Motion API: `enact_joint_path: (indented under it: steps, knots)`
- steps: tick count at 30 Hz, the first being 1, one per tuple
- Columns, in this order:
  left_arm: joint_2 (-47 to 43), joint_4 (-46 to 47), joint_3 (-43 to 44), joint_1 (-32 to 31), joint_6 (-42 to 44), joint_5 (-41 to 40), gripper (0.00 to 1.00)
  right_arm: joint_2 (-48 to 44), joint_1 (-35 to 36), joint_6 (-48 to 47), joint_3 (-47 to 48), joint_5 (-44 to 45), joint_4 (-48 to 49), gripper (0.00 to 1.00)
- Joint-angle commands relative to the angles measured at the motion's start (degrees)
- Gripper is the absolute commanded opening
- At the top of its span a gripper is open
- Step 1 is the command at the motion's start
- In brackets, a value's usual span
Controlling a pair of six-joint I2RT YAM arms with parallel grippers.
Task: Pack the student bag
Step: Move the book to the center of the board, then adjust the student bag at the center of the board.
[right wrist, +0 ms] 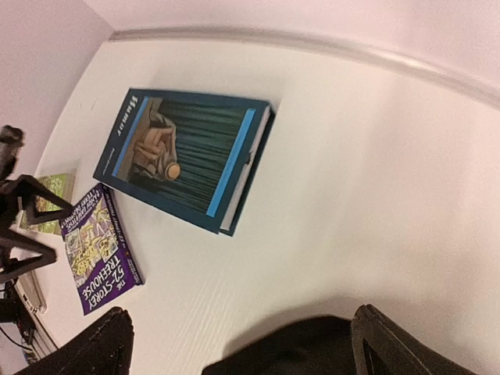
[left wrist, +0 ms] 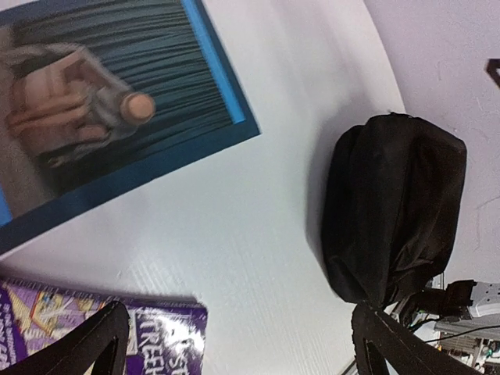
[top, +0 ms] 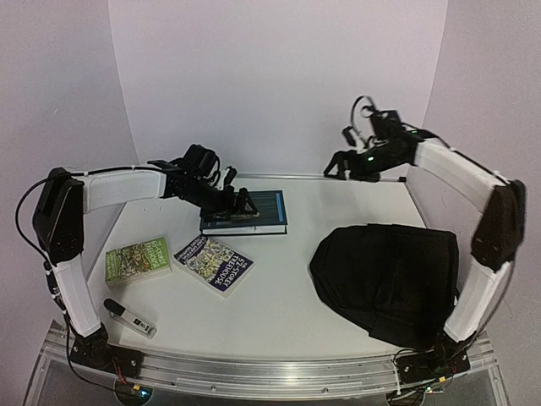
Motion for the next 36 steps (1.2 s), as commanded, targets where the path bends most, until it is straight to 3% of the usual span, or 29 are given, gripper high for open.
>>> enact_joint_path:
  steps: [1,11,20,23,25,26,31,33,36]
  knots:
    - [7.3,0.9,9.1,-2.5,4.8,5.5,1.0,-14.8,-5.8,-6.7,-10.9,9.9,-10.4,0.98]
    - [24.7,-0.2,27.9,-10.7,6.7,10.2,1.0,-34.0,-16.4,-15.5,-31.6,23.5,-23.8,0.98]
    - [35.8,-0.2,39.4,-16.1,4.9,12.0,1.0,-32.9,-22.5,-21.6,-33.4,30.9,-28.1,0.98]
    - [37.9,0.3,41.4,-16.7,3.9,12.8,0.95,-31.3,-22.5,-23.2,-34.8,31.3,-28.8,0.98]
    - [38.5,1.0,41.5,-16.9,3.4,13.2,0.88,-29.9,-22.6,-24.3,-35.4,31.2,-28.9,0.98]
    - [38.4,1.4,41.0,-17.0,3.2,13.5,0.79,-28.8,-22.6,-25.0,-35.6,31.0,-28.7,0.98]
    - [32.2,6.8,30.3,-17.0,2.0,11.9,0.24,-21.5,-22.6,-25.9,-34.6,27.7,-25.7,0.95]
    - [27.3,11.0,21.7,-17.0,1.1,10.7,0.11,-17.3,-22.6,-25.0,-32.6,25.2,-23.9,0.89]
    - [21.8,14.7,11.2,-17.3,0.9,9.7,0.03,-10.7,-22.5,-23.2,-27.2,20.1,-22.3,0.8]
